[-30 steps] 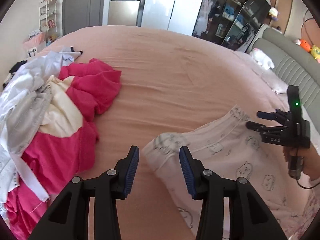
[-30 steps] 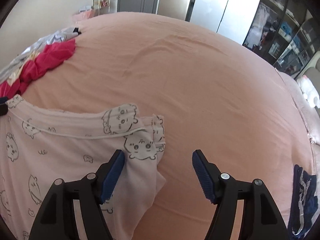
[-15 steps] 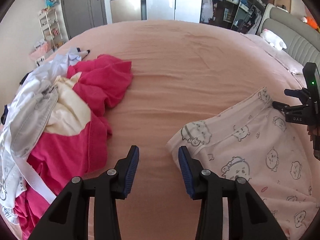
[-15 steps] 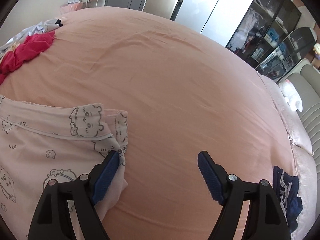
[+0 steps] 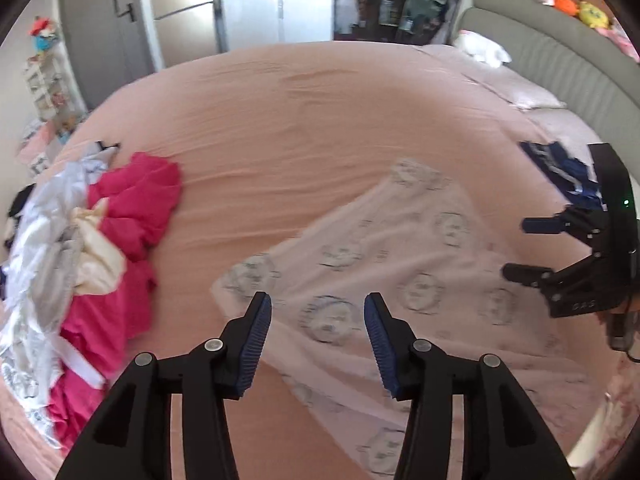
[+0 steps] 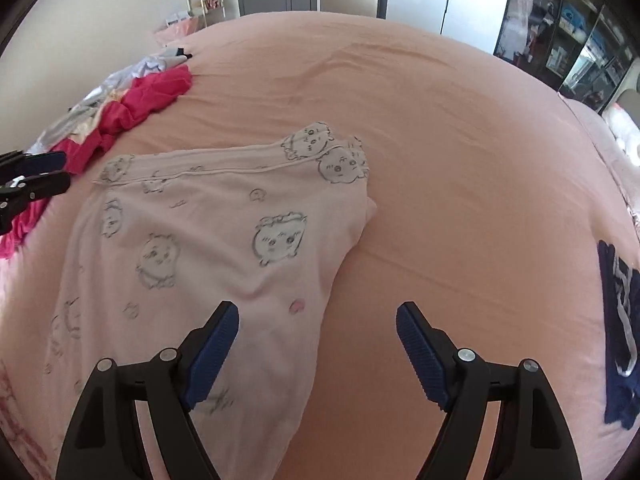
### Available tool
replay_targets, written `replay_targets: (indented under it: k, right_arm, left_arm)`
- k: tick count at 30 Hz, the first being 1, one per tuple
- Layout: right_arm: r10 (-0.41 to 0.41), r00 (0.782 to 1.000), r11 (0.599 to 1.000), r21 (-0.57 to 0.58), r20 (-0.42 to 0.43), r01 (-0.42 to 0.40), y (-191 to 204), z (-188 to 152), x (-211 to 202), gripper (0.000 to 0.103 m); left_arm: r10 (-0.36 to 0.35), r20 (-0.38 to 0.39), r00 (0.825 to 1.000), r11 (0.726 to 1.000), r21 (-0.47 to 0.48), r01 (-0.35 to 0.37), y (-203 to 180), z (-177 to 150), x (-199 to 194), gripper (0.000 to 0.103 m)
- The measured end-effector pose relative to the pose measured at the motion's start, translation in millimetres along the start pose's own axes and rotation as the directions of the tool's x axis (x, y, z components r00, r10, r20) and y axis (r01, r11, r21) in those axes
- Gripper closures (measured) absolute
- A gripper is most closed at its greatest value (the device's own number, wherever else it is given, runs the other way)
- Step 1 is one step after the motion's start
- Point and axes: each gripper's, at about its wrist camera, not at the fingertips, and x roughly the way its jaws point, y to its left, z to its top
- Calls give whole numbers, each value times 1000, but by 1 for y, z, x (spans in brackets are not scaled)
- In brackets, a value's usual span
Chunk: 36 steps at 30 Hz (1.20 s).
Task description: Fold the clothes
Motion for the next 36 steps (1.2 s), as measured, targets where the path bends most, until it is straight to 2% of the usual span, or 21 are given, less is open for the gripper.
replay_targets:
  k: [1, 3, 5, 7, 9, 11, 14, 15, 17, 20, 22, 24, 26, 27, 28, 31, 33, 35, 36]
  right_arm:
    - [5, 1000, 1000, -7, 4, -5, 4, -9, -9, 21]
    - [13, 1000, 1000, -20, 11, -13, 11, -27, -27, 21]
    - [21, 1000, 999, -33, 19, -21, 18, -45, -44, 21]
    - [29, 999, 999, -46, 26, -28, 25, -63, -62, 21]
    - [38, 999, 998, -60, 33, -36, 32, -82, -80, 21]
    - [46, 998, 996, -73, 40, -43, 40, -100, -97, 21]
    - [46, 998, 991, -128, 43, -40, 52, -127, -117, 21]
    - [37, 999, 985, -172, 38, -30, 58, -135, -119, 21]
    - [41, 999, 984, -173, 33, -34, 62, -145, -120, 21]
    - [52, 998, 991, -123, 28, -48, 65, -147, -115, 21]
    - [22, 1000, 991, -130, 4, -21, 68, -150, -104, 21]
    - [5, 1000, 993, -116, -20, -7, 67, -153, -94, 21]
    - [34, 999, 998, -58, -18, -35, 57, -157, -90, 32]
    - [64, 998, 998, -18, 0, -64, 51, -157, -93, 50]
    - [55, 998, 998, 10, 20, -55, 47, -157, -96, 56]
    - [42, 998, 999, 7, 36, -42, 45, -154, -102, 57]
    - [63, 998, 998, -2, 30, -63, 47, -155, -101, 57]
    - [104, 994, 995, 9, 17, -104, 49, -155, -96, 57]
    - [128, 992, 992, 23, 12, -128, 50, -155, -93, 57]
  left_arm:
    - [-78, -33, 996, 997, 4, 79, -13, -3, 5, 57]
    - [-168, -147, 975, 986, -24, 166, -36, -13, 22, 57]
    - [-154, -254, 955, 988, -45, 147, -58, -26, 30, 57]
    - [-154, -257, 954, 988, -25, 153, -80, -42, 14, 57]
    - [-211, -229, 950, 976, -93, 195, -86, -57, -2, 57]
    - [-204, -209, 956, 975, -130, 179, -93, -73, -17, 57]
    - [-158, -190, 969, 987, -16, 158, -120, -94, -43, 57]
    - [-179, -187, 966, 983, 10, 184, -128, -100, -48, 57]
    - [-200, -206, 958, 977, 28, 210, -141, -108, -53, 57]
    - [-166, -239, 957, 984, 29, 177, -154, -117, -45, 57]
    - [-168, -239, 956, 984, 16, 177, -160, -122, -41, 57]
    - [-126, -252, 960, 989, 47, 142, -170, -124, -32, 57]
    - [-52, -245, 968, 994, 80, 73, -177, -125, -25, 57]
    - [-22, -236, 972, 996, 83, 42, -179, -125, -22, 57]
    - [-5, -226, 974, 998, 57, 18, -177, -123, -21, 57]
    - [61, -164, 985, 997, -45, -69, -164, -120, -28, 57]
    - [109, -145, 983, 990, -74, -121, -160, -119, -31, 57]
    - [43, -141, 989, 994, -92, -57, -164, -120, -27, 57]
    - [34, -143, 989, 994, -95, -48, -166, -122, -23, 60]
